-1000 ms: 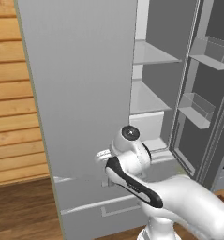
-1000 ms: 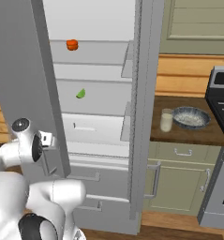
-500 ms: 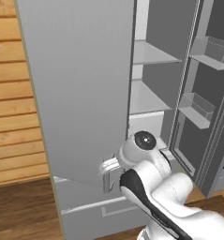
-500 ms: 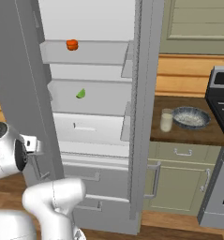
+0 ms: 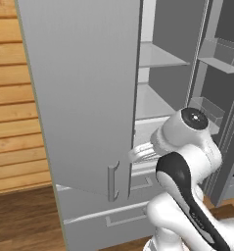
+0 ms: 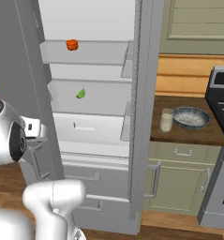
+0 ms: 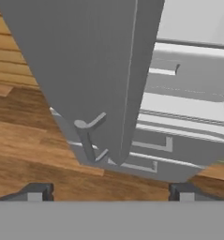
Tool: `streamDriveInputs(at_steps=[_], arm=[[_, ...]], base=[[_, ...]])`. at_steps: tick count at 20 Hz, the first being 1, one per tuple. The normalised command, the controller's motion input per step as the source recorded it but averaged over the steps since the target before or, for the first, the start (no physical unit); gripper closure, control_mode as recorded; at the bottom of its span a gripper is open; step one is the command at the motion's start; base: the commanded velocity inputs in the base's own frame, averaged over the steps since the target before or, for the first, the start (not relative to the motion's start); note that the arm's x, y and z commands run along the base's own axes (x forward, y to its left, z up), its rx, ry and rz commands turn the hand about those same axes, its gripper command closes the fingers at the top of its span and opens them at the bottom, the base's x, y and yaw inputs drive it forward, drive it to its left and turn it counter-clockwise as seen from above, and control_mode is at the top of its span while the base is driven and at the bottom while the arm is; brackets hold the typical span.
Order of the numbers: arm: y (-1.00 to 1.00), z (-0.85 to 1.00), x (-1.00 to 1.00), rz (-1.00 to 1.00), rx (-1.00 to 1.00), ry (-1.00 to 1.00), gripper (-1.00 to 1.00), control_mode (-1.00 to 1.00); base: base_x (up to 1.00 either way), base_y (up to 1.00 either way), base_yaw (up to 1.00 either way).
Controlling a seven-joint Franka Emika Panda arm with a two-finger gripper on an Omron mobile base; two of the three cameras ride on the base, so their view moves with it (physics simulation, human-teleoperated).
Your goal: Grab a lemon wedge from the fridge and one ice cube from the ice bowl, and put them in the glass of lemonade.
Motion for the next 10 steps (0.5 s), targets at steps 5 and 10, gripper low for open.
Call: streamDriveInputs(at_steps=[5, 10], arm=[[-1.00, 1.00, 0.02, -0.13, 0.17, 0.04, -1.00, -1.00], [-0.49, 0.44, 0.58, -0.05, 0.28, 0.13, -1.00, -1.00]], base=[[0.00, 0.00, 0.00], [0.00, 0.00, 0.00]])
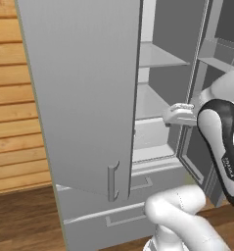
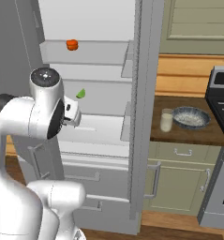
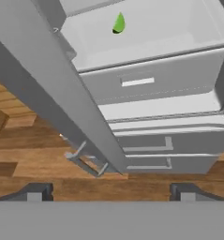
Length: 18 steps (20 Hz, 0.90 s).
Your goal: Grab a lemon wedge from the fridge and one ice cube from the ice bowl, and put them in the glass of lemonade.
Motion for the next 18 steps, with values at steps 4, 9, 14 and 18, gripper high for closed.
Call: streamDriveInputs(at_steps=[4, 9, 14, 18], arm=[[0.27, -0.07, 1.00, 0.00, 0.28, 0.05, -1.00, -1.00], [0.01, 0.00, 0.75, -0.04, 0.20, 0.17, -1.00, -1.00], [0.00, -0.02, 0.13, -0.02, 0.10, 0.26, -1.00, -1.00], [0.32, -0.26, 0.09, 0.00, 0.05, 0.04, -1.00, -1.00]], base=[[0.00, 0.00, 0.00], [0.00, 0.00, 0.00], [0.00, 0.00, 0.00], [0.00, 0.00, 0.00]])
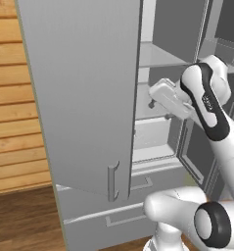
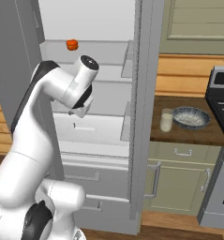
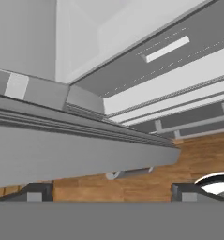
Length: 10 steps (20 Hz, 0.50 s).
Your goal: Grab a lemon wedge from the fridge and one ice cube from the ice bowl, and put them in the glass of lemonade.
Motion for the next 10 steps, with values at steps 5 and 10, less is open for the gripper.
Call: streamDriveInputs(at_steps=[5, 10], arm=[[0.26, -0.15, 0.54, -0.03, 0.02, 0.00, -1.00, -1.00], [0.00, 0.00, 0.61, -0.09, 0.05, 0.03, -1.00, -1.00]], base=[[0.00, 0.00, 0.00], [0.00, 0.00, 0.00]])
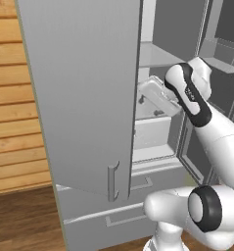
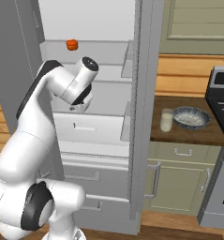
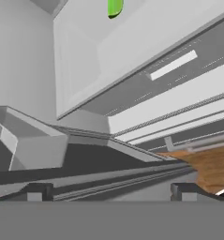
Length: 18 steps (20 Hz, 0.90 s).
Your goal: Grab a lemon wedge from the fridge and one ice cube from the ice bowl, and put them in the glass of lemonade.
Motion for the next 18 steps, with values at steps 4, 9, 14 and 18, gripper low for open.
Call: streamDriveInputs(at_steps=[4, 9, 14, 18], arm=[[0.68, -0.19, 0.21, 0.00, 0.00, 0.07, -1.00, -1.00], [0.59, -0.17, -0.06, 0.00, 0.00, 0.03, -1.00, -1.00], [0.23, -0.05, -0.56, 0.00, 0.05, 0.00, -1.00, -1.00], [0.59, -0.12, -0.43, 0.00, 0.06, 0.00, -1.00, -1.00]], base=[[0.00, 0.00, 0.00], [0.00, 0.00, 0.00], [0.00, 0.00, 0.00], [0.00, 0.00, 0.00]])
